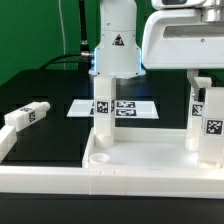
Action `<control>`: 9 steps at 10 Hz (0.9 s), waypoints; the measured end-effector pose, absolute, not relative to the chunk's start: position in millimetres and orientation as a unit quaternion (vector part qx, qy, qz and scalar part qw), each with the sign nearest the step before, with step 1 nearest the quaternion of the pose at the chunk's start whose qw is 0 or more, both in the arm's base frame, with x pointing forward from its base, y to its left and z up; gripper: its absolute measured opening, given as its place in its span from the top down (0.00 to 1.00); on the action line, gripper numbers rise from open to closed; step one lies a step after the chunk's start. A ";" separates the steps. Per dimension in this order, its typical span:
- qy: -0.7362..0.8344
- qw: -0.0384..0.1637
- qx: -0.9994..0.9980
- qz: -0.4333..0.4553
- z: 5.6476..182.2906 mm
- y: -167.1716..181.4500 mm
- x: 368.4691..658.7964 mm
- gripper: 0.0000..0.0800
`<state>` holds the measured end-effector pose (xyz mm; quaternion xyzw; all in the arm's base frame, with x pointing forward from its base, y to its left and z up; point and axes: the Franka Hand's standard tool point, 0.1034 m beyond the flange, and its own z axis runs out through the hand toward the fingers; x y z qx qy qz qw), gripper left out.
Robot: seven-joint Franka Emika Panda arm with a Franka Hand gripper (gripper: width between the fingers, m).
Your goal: Assemble desk
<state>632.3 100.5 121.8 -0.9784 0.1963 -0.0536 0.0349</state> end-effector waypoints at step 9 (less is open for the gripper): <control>0.589 0.058 -0.806 -0.023 120.9 99.1 629.8 0.64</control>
Offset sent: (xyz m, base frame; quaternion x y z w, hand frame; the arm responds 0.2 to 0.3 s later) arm -0.0206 -0.0022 -0.0143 -0.0042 -0.0496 0.3118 0.9488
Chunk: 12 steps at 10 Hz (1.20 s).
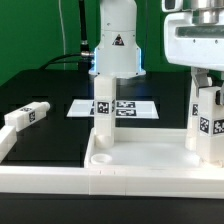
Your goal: Assemble desk
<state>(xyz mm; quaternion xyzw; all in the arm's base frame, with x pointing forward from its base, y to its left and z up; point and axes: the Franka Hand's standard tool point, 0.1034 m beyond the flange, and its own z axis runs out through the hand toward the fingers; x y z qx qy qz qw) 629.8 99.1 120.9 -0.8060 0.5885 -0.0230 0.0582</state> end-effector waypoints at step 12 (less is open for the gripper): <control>0.306 0.038 -0.950 -0.045 122.7 107.7 631.6 0.19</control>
Offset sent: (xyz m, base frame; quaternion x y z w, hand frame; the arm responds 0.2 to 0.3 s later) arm 0.0000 0.0000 0.0000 0.0000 0.0000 -0.0650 0.9979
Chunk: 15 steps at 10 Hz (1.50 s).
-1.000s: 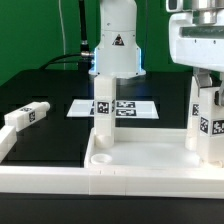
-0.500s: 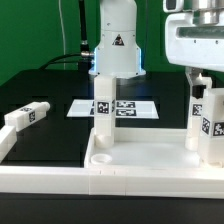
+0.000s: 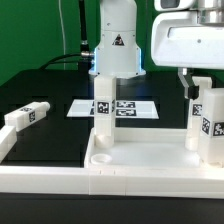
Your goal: Assemble desk
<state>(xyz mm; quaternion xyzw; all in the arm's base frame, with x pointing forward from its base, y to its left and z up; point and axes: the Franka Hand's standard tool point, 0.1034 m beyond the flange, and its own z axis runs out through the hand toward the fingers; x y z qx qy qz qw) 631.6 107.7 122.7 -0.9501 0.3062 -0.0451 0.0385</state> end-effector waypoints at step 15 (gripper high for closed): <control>-0.005 0.011 -0.998 -0.055 123.3 103.5 632.9 0.64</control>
Offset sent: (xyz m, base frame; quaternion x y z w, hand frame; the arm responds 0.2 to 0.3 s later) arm 0.0044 0.0100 0.0068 0.0041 -0.0011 -0.2540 0.9672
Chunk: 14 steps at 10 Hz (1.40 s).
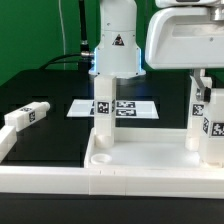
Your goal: Assemble desk
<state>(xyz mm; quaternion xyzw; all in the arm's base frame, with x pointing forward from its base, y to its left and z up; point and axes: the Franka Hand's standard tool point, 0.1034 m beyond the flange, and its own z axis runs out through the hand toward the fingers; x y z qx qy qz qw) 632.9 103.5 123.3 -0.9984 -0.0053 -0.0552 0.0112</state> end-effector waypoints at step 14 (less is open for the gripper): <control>0.558 0.045 -0.828 -0.030 121.2 103.1 630.8 0.63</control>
Offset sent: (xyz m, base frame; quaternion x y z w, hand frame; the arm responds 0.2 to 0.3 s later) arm -0.0100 -0.0020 0.0019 -0.0059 -0.0278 0.2951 0.9551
